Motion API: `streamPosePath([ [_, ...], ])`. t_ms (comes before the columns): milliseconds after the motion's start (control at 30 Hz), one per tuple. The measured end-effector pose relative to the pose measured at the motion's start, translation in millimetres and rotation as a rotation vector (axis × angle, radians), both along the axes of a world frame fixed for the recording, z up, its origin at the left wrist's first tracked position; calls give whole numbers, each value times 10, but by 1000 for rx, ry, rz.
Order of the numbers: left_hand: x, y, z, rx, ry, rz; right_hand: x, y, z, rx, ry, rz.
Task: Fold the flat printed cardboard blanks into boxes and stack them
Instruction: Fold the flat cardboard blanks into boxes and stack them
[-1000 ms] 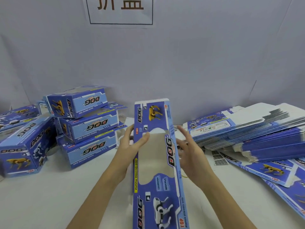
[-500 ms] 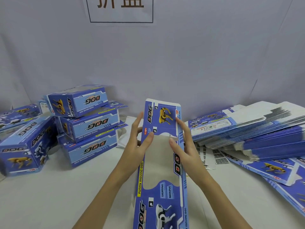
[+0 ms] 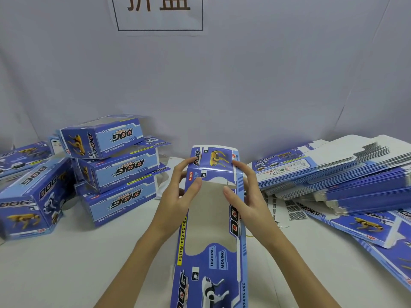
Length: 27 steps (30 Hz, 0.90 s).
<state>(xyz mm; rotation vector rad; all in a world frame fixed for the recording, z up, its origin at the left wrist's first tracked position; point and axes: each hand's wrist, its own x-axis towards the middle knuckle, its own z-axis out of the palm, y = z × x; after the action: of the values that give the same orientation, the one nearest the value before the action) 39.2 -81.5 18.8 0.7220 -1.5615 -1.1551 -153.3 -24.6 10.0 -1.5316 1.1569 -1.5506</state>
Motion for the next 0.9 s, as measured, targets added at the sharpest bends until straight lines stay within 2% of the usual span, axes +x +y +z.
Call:
streamPosePath([
  [233,-19,-12,-7,-26,-3,19,-5,31,37,17,28,28],
  [367,9,-66,4,128,58,-62,-36,32,74,-7,-9,2],
  [467,54,-97,14,206,15,26,-31,19,86,-9,-99,-17],
  [567,54,-115,-6,144,-33,260,-1,-16,8,-24,98,-141],
  [633,72,-128,-12,176,6,275,46,-37,-63,-34,176,-174],
  [667,103,-146,-19,232,41,228,64,-43,-93,-9,104,-162],
  [800,246,-187,75,501,174,-112,73,-79,-81,175,-422,-59],
  [900,157,-103,135,508,144,-188,135,-89,-90,313,-665,85],
])
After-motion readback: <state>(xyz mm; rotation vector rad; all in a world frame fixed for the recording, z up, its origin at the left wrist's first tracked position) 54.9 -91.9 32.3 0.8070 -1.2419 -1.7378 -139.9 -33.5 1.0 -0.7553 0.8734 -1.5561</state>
